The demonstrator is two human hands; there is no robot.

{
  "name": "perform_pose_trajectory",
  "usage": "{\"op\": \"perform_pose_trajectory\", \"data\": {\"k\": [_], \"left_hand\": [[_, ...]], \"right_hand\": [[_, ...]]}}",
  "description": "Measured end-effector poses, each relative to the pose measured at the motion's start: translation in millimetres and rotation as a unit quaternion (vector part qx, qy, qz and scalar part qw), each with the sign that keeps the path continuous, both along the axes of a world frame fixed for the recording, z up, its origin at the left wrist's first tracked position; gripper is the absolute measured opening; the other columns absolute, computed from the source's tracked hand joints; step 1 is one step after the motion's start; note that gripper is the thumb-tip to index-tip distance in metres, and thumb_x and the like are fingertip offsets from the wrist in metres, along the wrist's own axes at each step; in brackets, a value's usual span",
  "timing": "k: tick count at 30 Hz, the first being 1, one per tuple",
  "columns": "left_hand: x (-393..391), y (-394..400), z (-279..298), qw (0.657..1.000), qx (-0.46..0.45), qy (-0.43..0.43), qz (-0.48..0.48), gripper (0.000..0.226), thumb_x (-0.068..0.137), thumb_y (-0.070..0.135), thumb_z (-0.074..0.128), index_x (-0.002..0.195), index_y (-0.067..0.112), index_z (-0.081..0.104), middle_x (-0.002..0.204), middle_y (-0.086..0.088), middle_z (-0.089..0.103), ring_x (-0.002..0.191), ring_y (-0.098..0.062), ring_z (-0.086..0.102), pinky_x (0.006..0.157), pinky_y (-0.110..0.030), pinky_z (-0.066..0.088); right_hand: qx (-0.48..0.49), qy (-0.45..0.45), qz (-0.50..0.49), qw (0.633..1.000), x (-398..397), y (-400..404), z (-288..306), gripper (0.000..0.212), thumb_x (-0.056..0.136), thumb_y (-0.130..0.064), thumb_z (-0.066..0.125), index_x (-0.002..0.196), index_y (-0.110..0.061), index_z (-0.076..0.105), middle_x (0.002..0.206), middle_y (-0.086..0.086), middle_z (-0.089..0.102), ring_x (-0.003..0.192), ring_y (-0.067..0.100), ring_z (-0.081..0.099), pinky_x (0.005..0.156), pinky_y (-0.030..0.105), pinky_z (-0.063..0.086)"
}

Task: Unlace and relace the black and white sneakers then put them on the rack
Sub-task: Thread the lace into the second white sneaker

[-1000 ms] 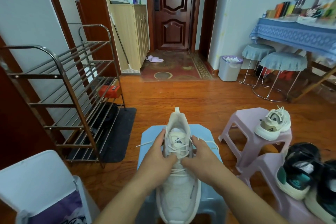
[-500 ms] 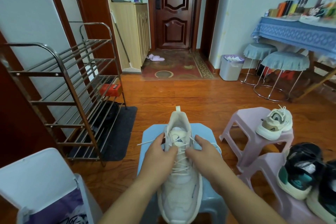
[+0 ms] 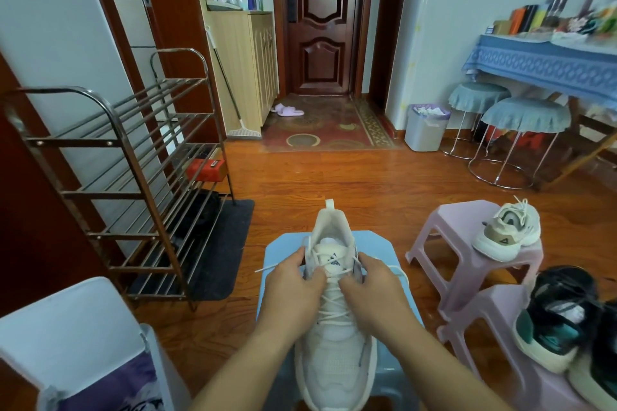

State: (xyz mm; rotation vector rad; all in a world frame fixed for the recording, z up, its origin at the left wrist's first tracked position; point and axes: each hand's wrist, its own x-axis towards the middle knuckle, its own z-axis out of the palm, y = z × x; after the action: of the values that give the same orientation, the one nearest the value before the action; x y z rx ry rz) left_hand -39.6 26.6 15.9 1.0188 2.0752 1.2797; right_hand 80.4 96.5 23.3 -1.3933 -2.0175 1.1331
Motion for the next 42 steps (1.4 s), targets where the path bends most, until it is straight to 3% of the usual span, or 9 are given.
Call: {"op": "perform_pose_trajectory", "data": {"k": [4,11,16,19,25,29,33,37,42], "left_hand": [[-8,-4,4,0.989,0.100,-0.092,0.062,0.017,0.094,0.018,0.071,0.106,0.027,0.079,0.094,0.016,0.077,0.087,-0.001,0.071,0.076,-0.018,0.057],[-1,10,1,0.980,0.124,-0.100,0.122,0.011,0.096,0.017,0.068,0.086,0.020,0.072,0.085,0.006,0.073,0.084,-0.013,0.068,0.074,-0.022,0.054],[1,8,7,0.896,0.200,-0.338,0.209,0.010,0.102,0.013,0.059,0.101,0.007,0.067,0.097,-0.009,0.073,0.092,-0.020,0.071,0.081,-0.038,0.061],[3,12,11,0.929,0.209,-0.241,0.186,0.008,0.099,0.014,0.063,0.095,0.013,0.070,0.092,0.005,0.076,0.091,-0.009,0.071,0.085,-0.034,0.058],[-7,35,12,0.979,0.059,0.183,-0.073,0.019,0.098,0.035,0.054,0.093,0.033,0.072,0.086,0.014,0.064,0.103,-0.018,0.052,0.092,-0.038,0.042],[-10,42,23,0.986,0.051,0.077,-0.140,0.028,0.082,0.042,0.046,0.061,0.031,0.061,0.054,0.013,0.049,0.082,-0.041,0.057,0.072,-0.049,0.046],[-18,38,31,0.989,0.043,-0.063,-0.127,0.047,0.101,0.045,0.054,0.061,0.022,0.052,0.057,0.008,0.044,0.058,-0.016,0.039,0.062,-0.034,0.027],[-28,33,32,0.977,0.061,-0.142,-0.148,0.042,0.094,0.047,0.062,0.063,0.020,0.063,0.078,-0.002,0.064,0.077,-0.020,0.054,0.073,-0.032,0.038],[-35,20,39,0.963,0.073,-0.148,-0.213,0.011,0.093,0.005,0.069,0.095,0.008,0.079,0.105,-0.009,0.078,0.098,-0.009,0.069,0.081,-0.009,0.049]], "right_hand": [[-0.100,0.153,-0.045,0.982,12,6,10,0.027,0.099,-0.029,0.060,0.125,-0.032,0.063,0.103,-0.018,0.065,0.100,0.008,0.064,0.088,0.029,0.051],[-0.051,0.242,-0.128,0.960,5,18,-6,0.029,0.099,-0.004,0.056,0.088,-0.023,0.075,0.084,-0.006,0.077,0.085,0.011,0.074,0.085,0.035,0.060],[-0.104,0.296,-0.152,0.937,2,27,-9,0.028,0.101,0.001,0.051,0.088,-0.010,0.073,0.088,0.008,0.076,0.083,0.020,0.075,0.071,0.030,0.059],[-0.083,0.287,-0.148,0.943,2,27,-9,0.023,0.101,-0.005,0.053,0.095,-0.015,0.072,0.085,-0.001,0.076,0.084,0.016,0.074,0.073,0.032,0.060],[0.260,0.116,0.075,0.956,-1,32,33,0.026,0.100,-0.014,0.058,0.115,-0.030,0.073,0.101,-0.021,0.071,0.101,-0.004,0.061,0.087,0.011,0.045],[0.254,0.064,0.237,0.936,-14,49,49,0.031,0.100,-0.011,0.057,0.126,-0.023,0.070,0.110,-0.013,0.075,0.106,-0.005,0.065,0.093,0.016,0.048],[0.266,0.002,0.261,0.928,-11,63,61,0.035,0.106,-0.028,0.046,0.140,-0.029,0.053,0.088,-0.017,0.071,0.080,-0.003,0.065,0.074,0.016,0.048],[0.479,-0.222,0.234,0.816,1,81,60,0.035,0.103,-0.047,0.031,0.114,-0.031,0.060,0.079,-0.003,0.070,0.070,0.024,0.066,0.059,0.040,0.052],[0.098,-0.069,0.268,0.956,19,72,67,0.011,0.097,-0.031,0.065,0.100,-0.031,0.075,0.072,-0.009,0.065,0.060,0.009,0.056,0.057,0.029,0.049]]}}
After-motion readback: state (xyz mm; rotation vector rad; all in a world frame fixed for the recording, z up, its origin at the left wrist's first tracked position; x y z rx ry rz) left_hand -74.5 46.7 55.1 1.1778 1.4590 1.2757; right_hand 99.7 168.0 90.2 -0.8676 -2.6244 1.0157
